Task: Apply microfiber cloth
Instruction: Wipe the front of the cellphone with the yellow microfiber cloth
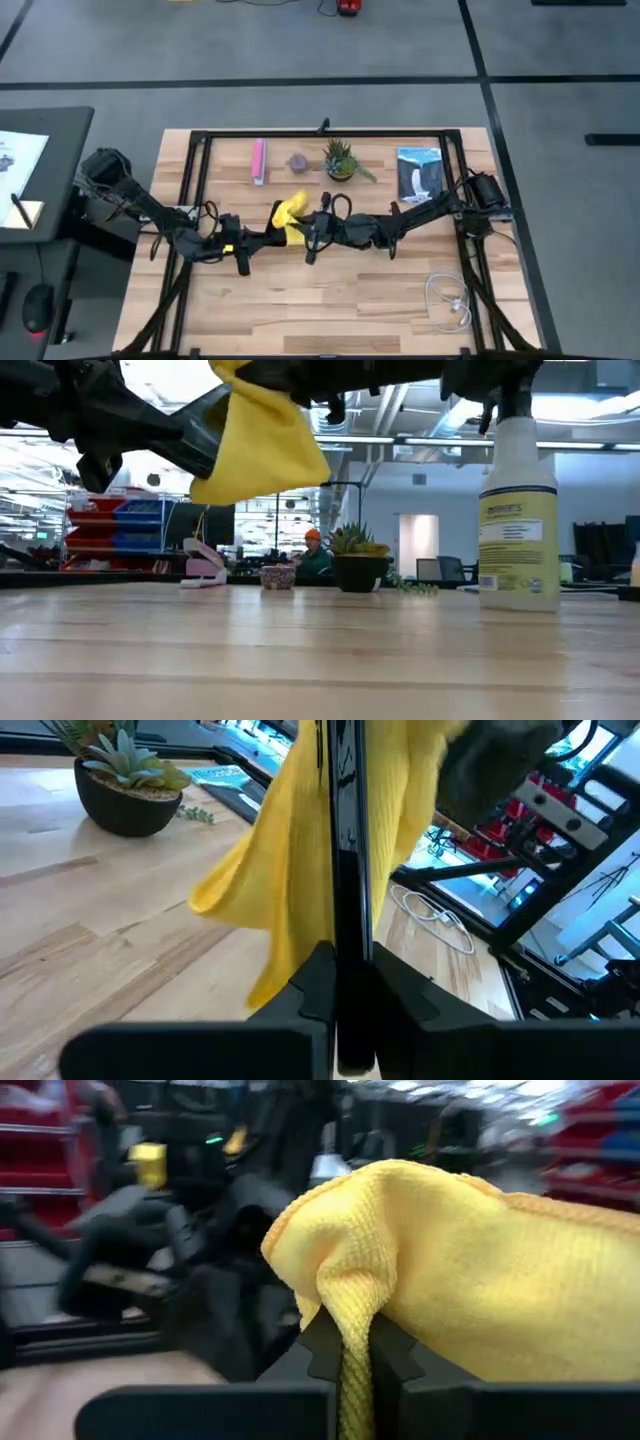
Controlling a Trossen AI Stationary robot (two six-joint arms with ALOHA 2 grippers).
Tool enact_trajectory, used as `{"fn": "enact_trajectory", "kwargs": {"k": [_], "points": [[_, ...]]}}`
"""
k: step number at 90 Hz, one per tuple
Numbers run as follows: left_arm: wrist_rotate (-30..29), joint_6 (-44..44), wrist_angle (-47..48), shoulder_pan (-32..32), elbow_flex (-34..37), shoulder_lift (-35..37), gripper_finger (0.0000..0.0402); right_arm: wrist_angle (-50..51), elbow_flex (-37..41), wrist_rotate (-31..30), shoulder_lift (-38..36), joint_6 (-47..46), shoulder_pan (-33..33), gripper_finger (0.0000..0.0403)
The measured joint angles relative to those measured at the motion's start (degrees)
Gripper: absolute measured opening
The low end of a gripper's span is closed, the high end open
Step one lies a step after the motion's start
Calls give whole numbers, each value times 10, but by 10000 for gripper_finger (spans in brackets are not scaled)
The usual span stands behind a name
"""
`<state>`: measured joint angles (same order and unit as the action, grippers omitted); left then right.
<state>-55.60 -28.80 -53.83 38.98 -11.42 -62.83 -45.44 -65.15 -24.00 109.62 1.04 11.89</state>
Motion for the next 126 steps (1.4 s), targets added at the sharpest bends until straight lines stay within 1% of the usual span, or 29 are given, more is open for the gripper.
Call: {"fn": "enact_trajectory", "kwargs": {"k": [10, 17, 28, 40, 46, 59, 65, 75, 84, 89, 94, 99, 110, 113, 126], "points": [[-1, 0, 0, 0, 0, 0, 15, 11, -5, 16, 29, -13, 0, 0], [-1, -1, 0, -1, 0, 0, 15, 17, -27, 34, 57, -27, 2, 0], [-2, -1, 0, -1, 0, 0, 15, 46, -62, 34, 88, -29, 5, 0], [-1, 0, -2, -1, 0, 0, 15, 70, -94, 30, 96, -3, 9, 0], [-2, 0, -2, -1, 0, 0, 15, 71, -108, 4, 96, 12, 9, 0], [-7, 0, 1, -2, 0, 0, 15, 69, -124, -91, 91, 53, 9, 0], [-8, 1, 1, -2, 0, 0, 15, 66, -126, -113, 88, 67, 7, 0], [-11, 5, 3, -2, 0, 0, 15, 68, -126, -133, 82, 89, 2, 0], [-12, 5, 5, -2, 0, 0, 15, 49, -126, -170, 81, 119, 1, 0], [-12, 7, 4, -2, 0, 0, 15, 37, -126, -178, 81, 130, 1, 0], [-9, 10, 2, -2, 0, 0, 15, 29, -126, -175, 81, 127, 1, 0], [-5, 10, 3, -2, 0, 0, 15, 31, -126, -154, 81, 117, 1, 0], [8, 13, 6, -1, 0, 0, 15, 55, -126, -47, 84, 63, -2, 0], [11, 14, 5, -1, 0, 0, 15, 63, -126, -27, 86, 45, -2, 0], [4, 18, 0, -1, 0, 0, 15, 125, -126, 0, 94, 6, -1, 0]]}}
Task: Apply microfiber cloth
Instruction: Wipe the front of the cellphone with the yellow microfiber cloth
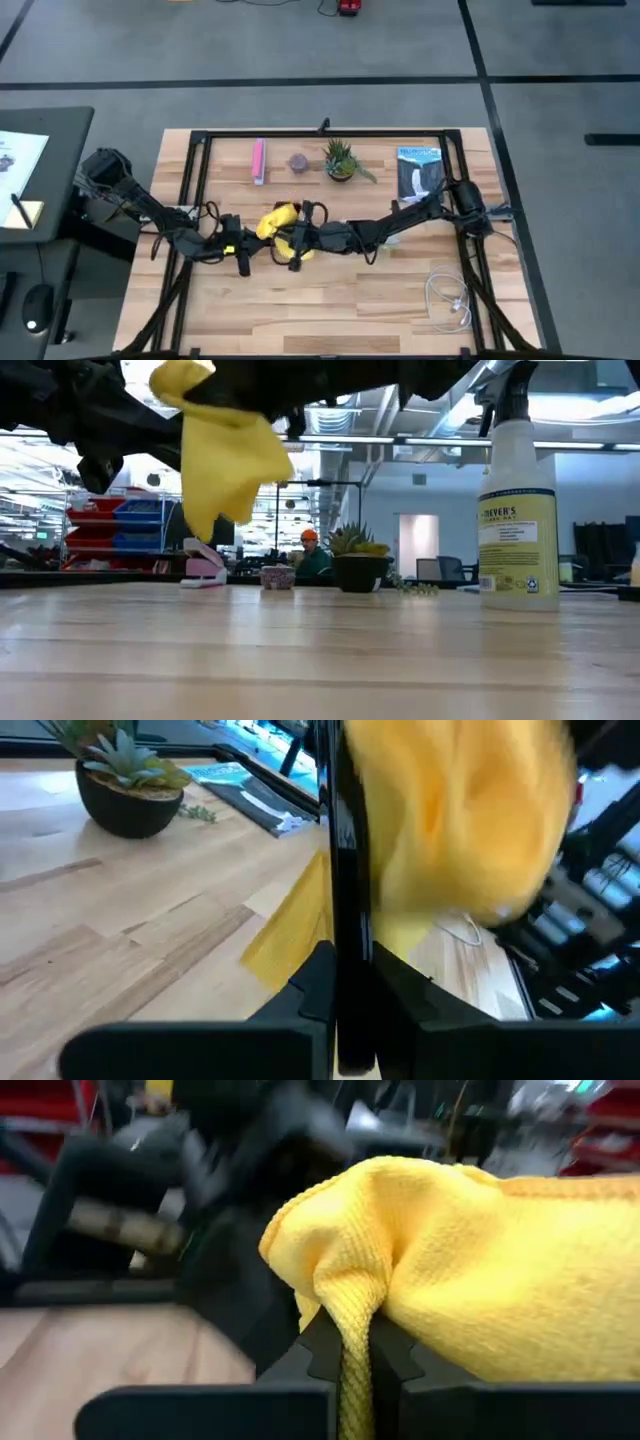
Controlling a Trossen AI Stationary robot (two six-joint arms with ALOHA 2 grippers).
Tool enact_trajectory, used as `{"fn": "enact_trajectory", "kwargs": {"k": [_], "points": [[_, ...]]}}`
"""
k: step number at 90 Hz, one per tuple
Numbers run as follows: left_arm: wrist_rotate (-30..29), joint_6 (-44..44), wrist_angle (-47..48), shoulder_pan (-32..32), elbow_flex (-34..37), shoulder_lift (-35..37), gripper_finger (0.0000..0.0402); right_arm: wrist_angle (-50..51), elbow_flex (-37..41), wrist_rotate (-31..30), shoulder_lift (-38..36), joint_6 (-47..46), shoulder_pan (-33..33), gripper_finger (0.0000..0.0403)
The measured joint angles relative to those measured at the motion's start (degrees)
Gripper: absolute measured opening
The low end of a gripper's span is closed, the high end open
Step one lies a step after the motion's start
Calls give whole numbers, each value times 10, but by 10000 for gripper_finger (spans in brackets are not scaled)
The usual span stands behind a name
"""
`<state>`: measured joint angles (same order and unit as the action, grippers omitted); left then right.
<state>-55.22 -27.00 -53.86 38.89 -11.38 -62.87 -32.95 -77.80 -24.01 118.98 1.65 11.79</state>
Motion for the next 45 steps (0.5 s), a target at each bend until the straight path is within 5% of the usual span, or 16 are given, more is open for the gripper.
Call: {"fn": "enact_trajectory", "kwargs": {"k": [17, 45], "points": [[0, 7, -6, 0, 1, -1, 15, 36, -1, 23, 2, 1, 5, 0], [-16, 3, -15, 2, -1, 1, 15, 28, 1, -107, -27, 77, 6, 0]]}}
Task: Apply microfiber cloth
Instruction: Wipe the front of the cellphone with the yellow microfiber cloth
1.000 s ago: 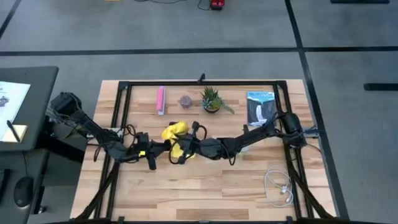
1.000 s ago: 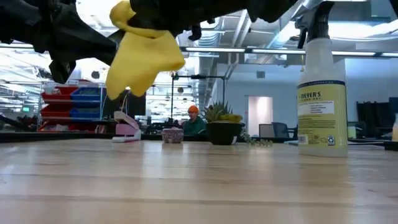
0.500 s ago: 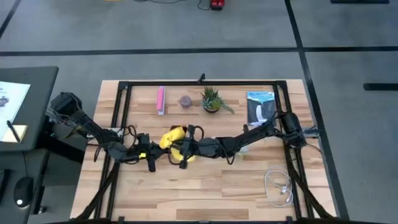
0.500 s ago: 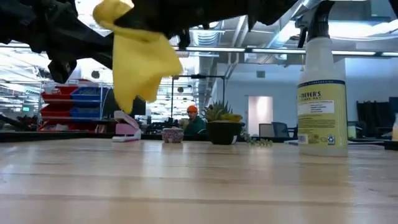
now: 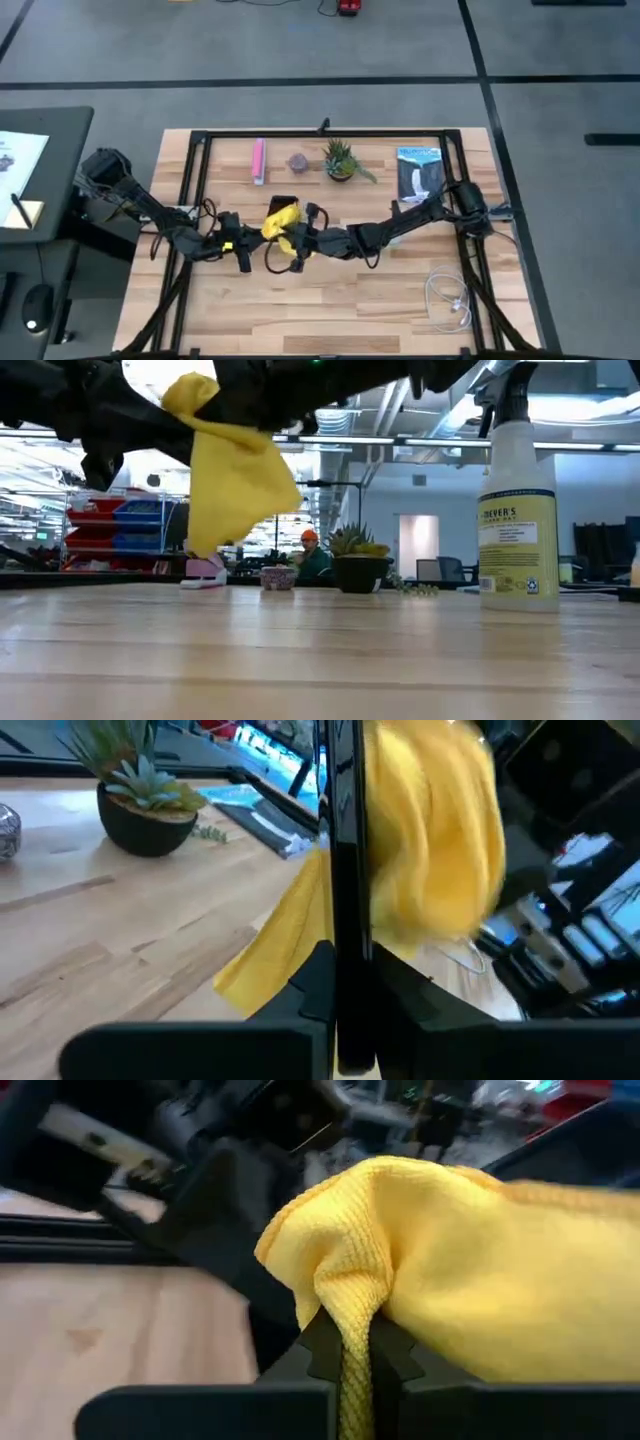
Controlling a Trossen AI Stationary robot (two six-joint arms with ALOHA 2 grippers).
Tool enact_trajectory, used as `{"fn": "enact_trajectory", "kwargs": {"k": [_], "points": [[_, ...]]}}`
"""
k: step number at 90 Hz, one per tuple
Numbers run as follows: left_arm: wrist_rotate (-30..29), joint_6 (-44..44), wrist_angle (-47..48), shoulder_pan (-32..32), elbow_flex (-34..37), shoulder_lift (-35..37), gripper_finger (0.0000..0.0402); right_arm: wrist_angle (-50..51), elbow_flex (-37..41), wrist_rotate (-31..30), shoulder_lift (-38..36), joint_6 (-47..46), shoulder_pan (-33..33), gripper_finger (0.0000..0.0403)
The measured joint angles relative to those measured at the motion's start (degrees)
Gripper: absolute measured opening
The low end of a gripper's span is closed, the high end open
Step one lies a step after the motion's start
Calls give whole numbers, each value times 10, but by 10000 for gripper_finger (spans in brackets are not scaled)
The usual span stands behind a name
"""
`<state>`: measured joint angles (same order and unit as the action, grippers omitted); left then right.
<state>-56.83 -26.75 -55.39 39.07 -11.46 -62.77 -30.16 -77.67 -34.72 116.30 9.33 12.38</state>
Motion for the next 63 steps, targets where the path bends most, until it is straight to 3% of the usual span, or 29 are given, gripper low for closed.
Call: {"fn": "enact_trajectory", "kwargs": {"k": [26, 36, 45, 63], "points": [[11, -3, 7, 3, 0, 0, 15, 9, 0, -15, -54, 42, -22, 0], [17, -1, 10, 4, 0, 0, 15, 16, 0, 26, -55, 17, -17, 0], [24, 7, 6, 4, 0, -1, 15, 8, -2, 83, -32, -34, -13, 0], [9, 18, 17, 4, 2, -2, 15, 3, -1, 91, 47, -109, 6, 0]]}}
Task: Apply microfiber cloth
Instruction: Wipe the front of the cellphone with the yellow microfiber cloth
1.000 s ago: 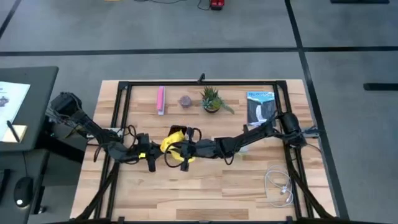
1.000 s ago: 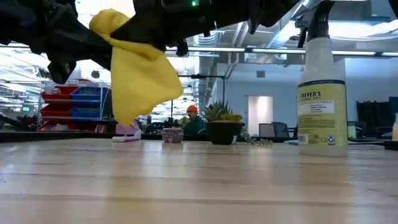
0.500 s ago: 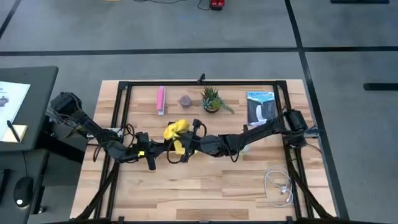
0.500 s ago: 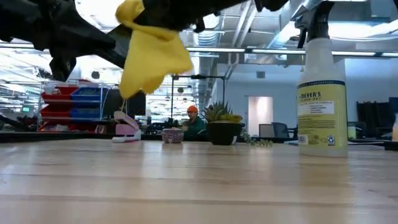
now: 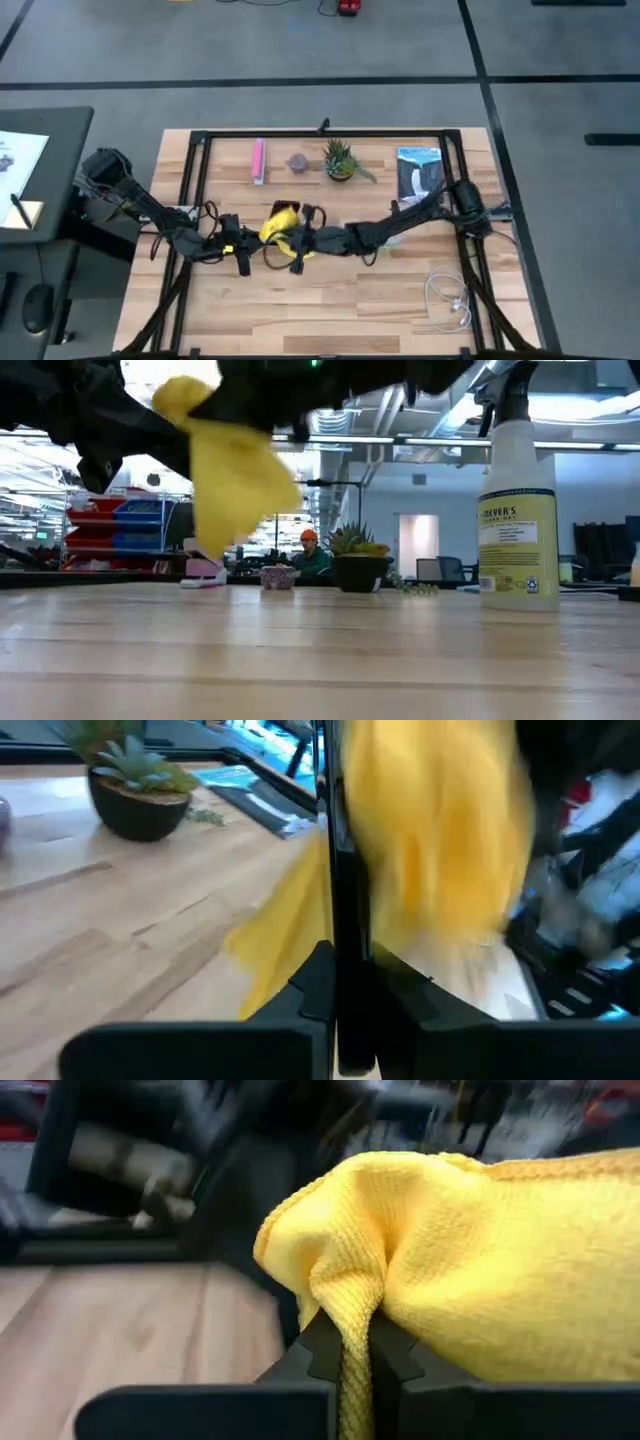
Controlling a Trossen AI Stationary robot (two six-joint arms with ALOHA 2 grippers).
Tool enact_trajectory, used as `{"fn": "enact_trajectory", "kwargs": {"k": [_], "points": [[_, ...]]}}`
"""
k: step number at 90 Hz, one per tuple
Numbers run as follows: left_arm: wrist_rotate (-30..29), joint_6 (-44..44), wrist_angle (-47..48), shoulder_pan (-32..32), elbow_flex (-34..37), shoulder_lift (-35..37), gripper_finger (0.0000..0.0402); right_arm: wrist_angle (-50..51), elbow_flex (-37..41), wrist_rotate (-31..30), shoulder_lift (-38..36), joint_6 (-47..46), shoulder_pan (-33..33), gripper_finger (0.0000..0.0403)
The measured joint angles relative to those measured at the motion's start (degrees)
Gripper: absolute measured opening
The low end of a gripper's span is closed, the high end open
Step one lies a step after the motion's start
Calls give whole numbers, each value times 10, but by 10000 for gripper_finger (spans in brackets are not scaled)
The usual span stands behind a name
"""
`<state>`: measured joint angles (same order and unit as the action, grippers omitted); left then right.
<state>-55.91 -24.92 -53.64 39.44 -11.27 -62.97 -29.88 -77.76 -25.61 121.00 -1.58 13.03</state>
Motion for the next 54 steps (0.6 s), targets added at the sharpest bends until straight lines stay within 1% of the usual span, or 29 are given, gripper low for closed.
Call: {"fn": "enact_trajectory", "kwargs": {"k": [14, 24, 34, 45, 54], "points": [[2, 3, 4, 0, 1, 2, 15, 9, -2, -10, 26, -38, 15, 0], [-3, 7, -7, 0, 0, 8, 15, 69, -1, -7, 27, -55, 24, 0], [4, 15, -35, 0, -6, 20, 15, 148, 6, -27, 36, -61, 39, 0], [1, 54, -38, 4, -2, 37, 15, 179, 0, -58, 24, -88, 54, 0], [4, 71, -40, 8, -3, 54, 15, 203, 2, -64, 28, -92, 74, 0]]}}
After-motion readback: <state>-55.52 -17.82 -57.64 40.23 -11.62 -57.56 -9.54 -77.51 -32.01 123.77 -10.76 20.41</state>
